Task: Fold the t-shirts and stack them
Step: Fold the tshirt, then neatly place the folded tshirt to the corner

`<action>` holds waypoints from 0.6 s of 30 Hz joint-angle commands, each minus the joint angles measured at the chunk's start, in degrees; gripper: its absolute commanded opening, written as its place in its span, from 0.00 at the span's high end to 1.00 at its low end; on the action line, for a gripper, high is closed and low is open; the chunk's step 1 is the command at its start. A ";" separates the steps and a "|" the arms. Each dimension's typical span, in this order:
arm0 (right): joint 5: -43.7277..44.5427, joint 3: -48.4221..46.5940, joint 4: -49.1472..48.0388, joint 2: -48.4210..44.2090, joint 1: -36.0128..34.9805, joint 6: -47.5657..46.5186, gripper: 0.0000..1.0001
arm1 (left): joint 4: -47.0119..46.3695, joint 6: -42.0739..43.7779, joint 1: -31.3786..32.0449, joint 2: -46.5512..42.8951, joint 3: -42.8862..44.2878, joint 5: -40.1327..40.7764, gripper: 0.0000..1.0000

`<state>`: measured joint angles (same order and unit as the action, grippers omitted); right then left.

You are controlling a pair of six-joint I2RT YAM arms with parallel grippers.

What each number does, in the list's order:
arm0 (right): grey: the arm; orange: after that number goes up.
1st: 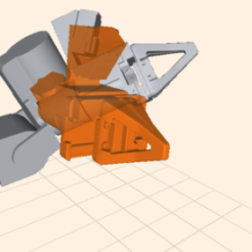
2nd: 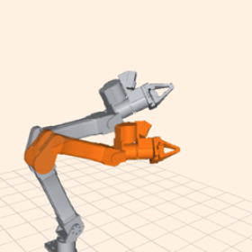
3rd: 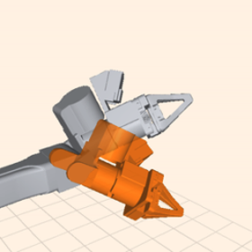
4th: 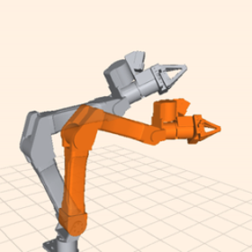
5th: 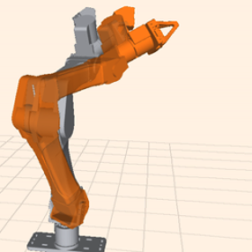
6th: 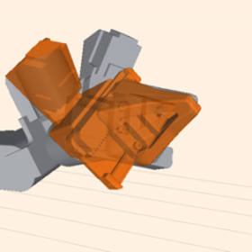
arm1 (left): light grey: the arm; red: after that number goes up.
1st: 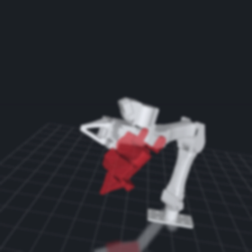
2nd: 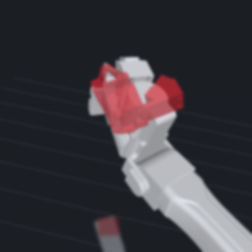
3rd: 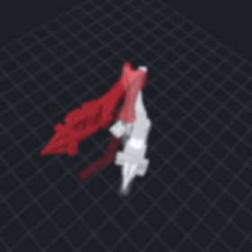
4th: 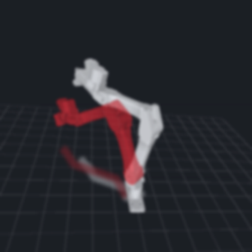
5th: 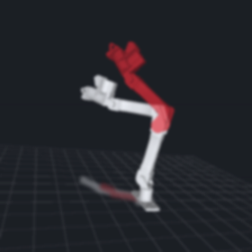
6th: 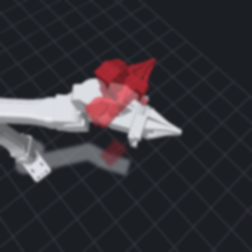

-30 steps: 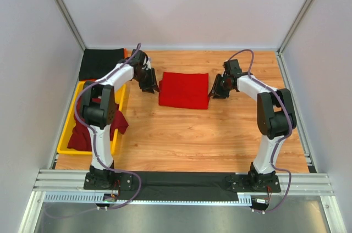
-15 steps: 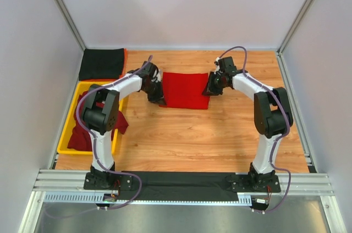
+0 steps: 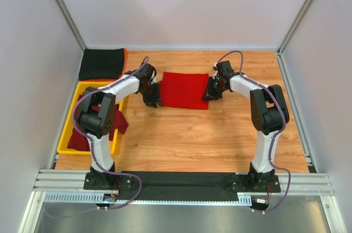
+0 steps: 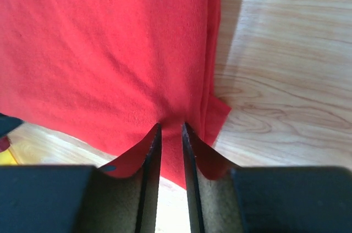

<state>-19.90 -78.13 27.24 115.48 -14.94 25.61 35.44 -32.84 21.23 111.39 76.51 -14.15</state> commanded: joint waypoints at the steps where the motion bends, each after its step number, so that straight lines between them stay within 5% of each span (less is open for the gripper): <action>1: 2.68 0.43 1.41 -5.33 0.17 -2.05 0.75 | 2.43 1.54 -0.93 -6.97 5.83 2.11 0.57; 4: 2.15 1.31 1.85 -8.68 0.00 -2.14 0.70 | 2.70 3.47 -4.26 -5.85 11.01 -2.35 0.45; 18: 1.79 2.19 3.43 -17.83 -0.35 -3.10 0.48 | -1.16 10.51 -7.35 12.17 22.89 -9.31 0.41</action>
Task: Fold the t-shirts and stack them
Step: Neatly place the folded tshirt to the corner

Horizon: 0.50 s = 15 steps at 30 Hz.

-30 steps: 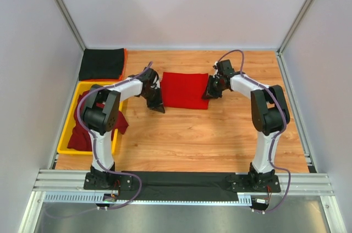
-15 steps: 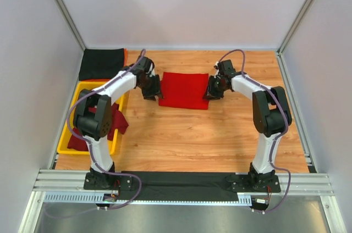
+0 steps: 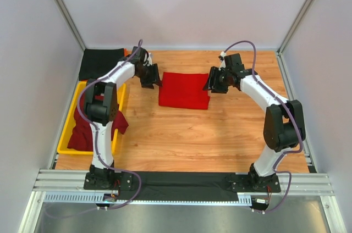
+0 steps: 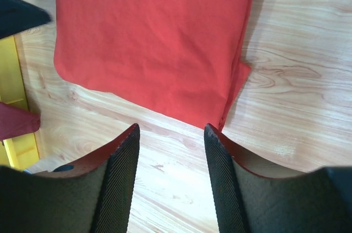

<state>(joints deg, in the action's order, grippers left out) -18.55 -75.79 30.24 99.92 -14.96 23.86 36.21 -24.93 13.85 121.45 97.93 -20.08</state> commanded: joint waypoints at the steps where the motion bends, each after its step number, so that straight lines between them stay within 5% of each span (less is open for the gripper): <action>1: 0.53 -0.06 0.43 -2.36 -0.24 -1.44 0.47 | -2.19 2.95 -0.05 3.61 1.56 -3.91 0.41; 15: 0.79 1.52 -0.80 -2.62 -0.59 -0.74 0.37 | -4.75 2.87 0.04 6.87 -0.37 -6.82 0.36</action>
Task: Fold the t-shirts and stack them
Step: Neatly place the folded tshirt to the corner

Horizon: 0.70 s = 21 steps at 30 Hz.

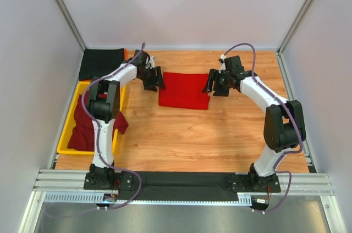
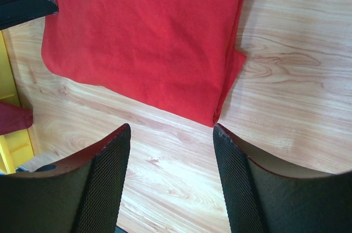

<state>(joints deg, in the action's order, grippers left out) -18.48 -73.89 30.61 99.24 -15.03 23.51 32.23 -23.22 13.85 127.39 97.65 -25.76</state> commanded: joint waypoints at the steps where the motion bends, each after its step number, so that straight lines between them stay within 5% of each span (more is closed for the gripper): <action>1: 0.73 -0.38 -1.25 -2.12 -0.53 -0.30 0.37 | -0.33 1.16 0.04 1.01 -0.26 -0.88 0.36; 7: 0.73 -0.64 -0.99 -2.82 -0.62 -0.13 0.37 | -4.80 -2.17 0.39 -2.67 -9.21 -0.17 0.39; 15: 0.73 0.23 -0.82 -4.23 -0.71 0.05 0.37 | -0.16 -1.56 2.67 -0.66 -5.71 2.81 0.50; 18: 0.81 0.50 -0.47 -5.11 -0.62 -0.22 0.37 | 0.12 -2.26 2.94 -1.00 -5.71 4.57 0.62; 21: 1.16 1.03 -0.20 -6.16 -0.71 -0.57 0.37 | 2.04 -1.57 2.94 -1.62 -3.44 8.07 0.94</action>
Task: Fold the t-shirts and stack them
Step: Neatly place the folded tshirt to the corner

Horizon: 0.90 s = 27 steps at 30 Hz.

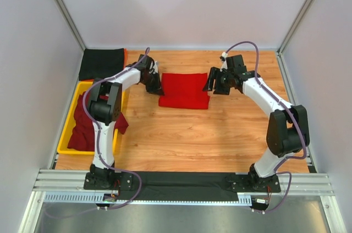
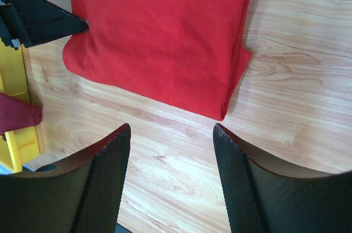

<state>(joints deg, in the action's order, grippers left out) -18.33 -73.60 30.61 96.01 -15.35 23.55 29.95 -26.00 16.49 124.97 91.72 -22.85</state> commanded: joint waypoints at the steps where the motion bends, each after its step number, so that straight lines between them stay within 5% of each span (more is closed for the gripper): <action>1: 1.01 1.00 -0.20 -3.37 -0.38 -0.61 0.37 | 5.37 1.56 0.30 0.63 5.37 6.40 0.98; 12: 0.84 2.59 -1.34 -6.53 -0.29 0.44 0.37 | 28.92 11.31 0.21 7.04 36.49 24.85 1.00; 27: 2.07 0.13 -1.43 -4.86 -0.29 -1.75 0.37 | 20.33 29.06 -7.08 6.61 45.47 41.75 1.00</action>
<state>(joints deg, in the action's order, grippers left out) -17.50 -71.31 30.59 91.42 -15.35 23.07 54.43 -3.68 10.92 133.27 132.62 12.97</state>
